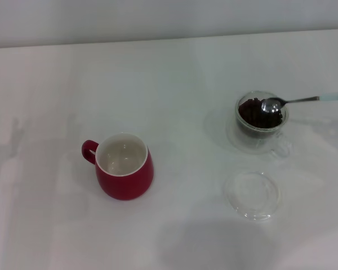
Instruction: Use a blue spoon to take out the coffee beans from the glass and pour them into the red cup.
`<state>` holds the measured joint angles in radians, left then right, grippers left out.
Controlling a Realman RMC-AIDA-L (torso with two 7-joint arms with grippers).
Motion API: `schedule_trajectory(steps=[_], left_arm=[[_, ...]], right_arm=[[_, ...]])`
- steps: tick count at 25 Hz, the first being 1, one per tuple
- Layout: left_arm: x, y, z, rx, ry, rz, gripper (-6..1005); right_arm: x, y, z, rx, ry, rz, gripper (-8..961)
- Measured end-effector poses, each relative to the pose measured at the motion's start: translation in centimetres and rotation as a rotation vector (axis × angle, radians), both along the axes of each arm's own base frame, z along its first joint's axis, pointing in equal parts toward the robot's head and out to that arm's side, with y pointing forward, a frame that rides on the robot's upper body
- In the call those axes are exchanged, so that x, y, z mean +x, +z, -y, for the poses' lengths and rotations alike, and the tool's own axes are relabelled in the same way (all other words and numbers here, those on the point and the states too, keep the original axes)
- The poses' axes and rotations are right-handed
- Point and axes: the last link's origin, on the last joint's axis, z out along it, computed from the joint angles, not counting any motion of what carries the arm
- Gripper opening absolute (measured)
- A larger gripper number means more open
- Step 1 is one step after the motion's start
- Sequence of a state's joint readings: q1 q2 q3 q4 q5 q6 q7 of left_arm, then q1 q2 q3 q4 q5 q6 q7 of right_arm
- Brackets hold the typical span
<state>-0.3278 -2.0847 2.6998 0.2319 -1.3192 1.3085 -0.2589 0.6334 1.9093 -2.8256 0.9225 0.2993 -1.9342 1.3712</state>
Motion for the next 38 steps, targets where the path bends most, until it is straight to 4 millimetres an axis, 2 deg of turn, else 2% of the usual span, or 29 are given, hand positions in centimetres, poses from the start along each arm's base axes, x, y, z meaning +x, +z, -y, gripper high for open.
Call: schedule_trajectory(steps=[6, 15, 32, 38], left_arm=[[0.0, 0.0, 0.0, 0.0, -0.001, 0.0, 891], [-0.1, 0.2, 0.0, 0.009, 0.004, 0.002, 891], [-0.2, 0.3, 0.0, 0.01, 0.006, -0.002, 892], [-0.3, 0.3, 0.1, 0.013, 0.007, -0.003, 892]], right_arm=[[0.1, -1.1, -0.3, -0.029, -0.019, 0.02, 139], [-0.4, -1.6, -0.7, -0.07, -0.019, 0.018, 139], [-1.9, -1.8, -1.7, -0.178, -0.132, -0.039, 137], [-1.9, -1.2, -2.4, -0.167, -0.23, -0.07, 137]])
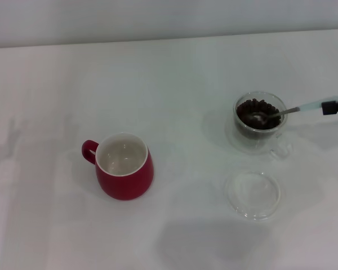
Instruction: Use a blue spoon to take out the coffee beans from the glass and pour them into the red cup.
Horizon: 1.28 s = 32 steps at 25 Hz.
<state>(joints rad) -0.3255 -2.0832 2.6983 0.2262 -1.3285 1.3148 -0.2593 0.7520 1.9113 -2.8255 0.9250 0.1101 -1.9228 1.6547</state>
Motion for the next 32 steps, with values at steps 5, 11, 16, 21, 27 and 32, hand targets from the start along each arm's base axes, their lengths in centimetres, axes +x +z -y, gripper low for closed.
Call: schedule_trajectory(steps=[5, 11, 16, 21, 27, 32], left_arm=[[-0.2, 0.1, 0.0, 0.001, 0.003, -0.009, 891], [-0.2, 0.2, -0.1, 0.001, 0.002, -0.012, 891], [-0.2, 0.2, -0.1, 0.001, 0.001, -0.013, 892], [-0.3, 0.3, -0.1, 0.0, 0.004, -0.02, 892], [-0.3, 0.4, -0.1, 0.001, 0.004, -0.022, 892], [-0.3, 0.4, -0.2, 0.003, 0.001, -0.022, 892]], right_arm=[[0.5, 0.5, -0.1, -0.011, -0.064, 0.01, 138], [0.3, 0.5, -0.2, -0.03, -0.084, 0.012, 137], [-0.1, 0.2, -0.5, -0.071, -0.088, 0.023, 137], [-0.6, 0.0, -0.8, -0.092, -0.116, 0.014, 138], [-0.7, 0.4, -1.1, -0.083, -0.233, -0.039, 138], [-0.7, 0.7, -0.9, -0.093, -0.268, -0.057, 137]])
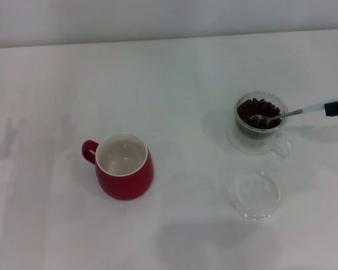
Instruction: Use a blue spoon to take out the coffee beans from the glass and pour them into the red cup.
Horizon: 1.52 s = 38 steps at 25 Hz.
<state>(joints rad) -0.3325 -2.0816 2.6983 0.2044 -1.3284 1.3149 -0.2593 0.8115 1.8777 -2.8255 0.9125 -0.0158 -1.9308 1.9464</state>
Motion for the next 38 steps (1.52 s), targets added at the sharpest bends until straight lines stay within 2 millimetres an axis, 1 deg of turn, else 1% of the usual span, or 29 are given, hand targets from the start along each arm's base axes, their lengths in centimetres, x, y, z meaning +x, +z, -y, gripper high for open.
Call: schedule_trajectory(steps=[6, 13, 22, 29, 38], left_arm=[[0.2, 0.0, -0.3, 0.0, -0.008, -0.001, 892], [0.2, 0.2, -0.4, 0.002, -0.012, -0.007, 893], [0.2, 0.9, -0.5, 0.03, -0.023, -0.022, 893], [0.0, 1.4, -0.7, 0.042, -0.029, -0.043, 893], [-0.2, 1.9, -0.4, 0.062, -0.038, -0.06, 891]], right_arm=[[-0.2, 0.1, 0.1, -0.019, -0.015, -0.008, 136], [-0.5, -0.1, -0.4, -0.029, -0.063, -0.027, 136], [-0.5, -0.3, -0.9, -0.027, -0.136, -0.068, 135], [-0.4, -1.4, -1.7, -0.053, -0.159, -0.116, 135], [0.3, -1.1, -1.4, -0.028, -0.214, -0.14, 134]])
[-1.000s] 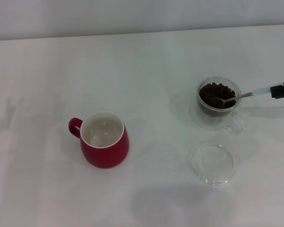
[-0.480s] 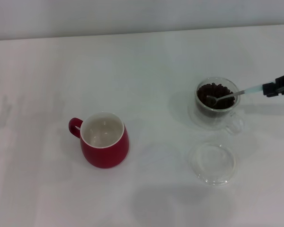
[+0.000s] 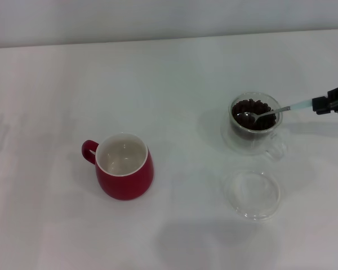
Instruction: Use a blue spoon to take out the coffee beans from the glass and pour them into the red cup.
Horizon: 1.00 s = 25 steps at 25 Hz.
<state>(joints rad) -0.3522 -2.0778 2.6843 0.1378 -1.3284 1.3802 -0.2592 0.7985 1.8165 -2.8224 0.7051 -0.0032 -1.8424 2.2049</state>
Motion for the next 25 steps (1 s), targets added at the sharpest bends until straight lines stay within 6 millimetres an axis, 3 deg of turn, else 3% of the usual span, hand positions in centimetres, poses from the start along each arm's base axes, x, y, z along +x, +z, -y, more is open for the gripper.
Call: schedule_trajectory(steps=[25], left_arm=[[-1.3, 1.1, 1.0, 0.003, 0.01, -0.004, 891]], right_arm=[[0.7, -0.2, 0.7, 0.012, -0.138, -0.126, 131]])
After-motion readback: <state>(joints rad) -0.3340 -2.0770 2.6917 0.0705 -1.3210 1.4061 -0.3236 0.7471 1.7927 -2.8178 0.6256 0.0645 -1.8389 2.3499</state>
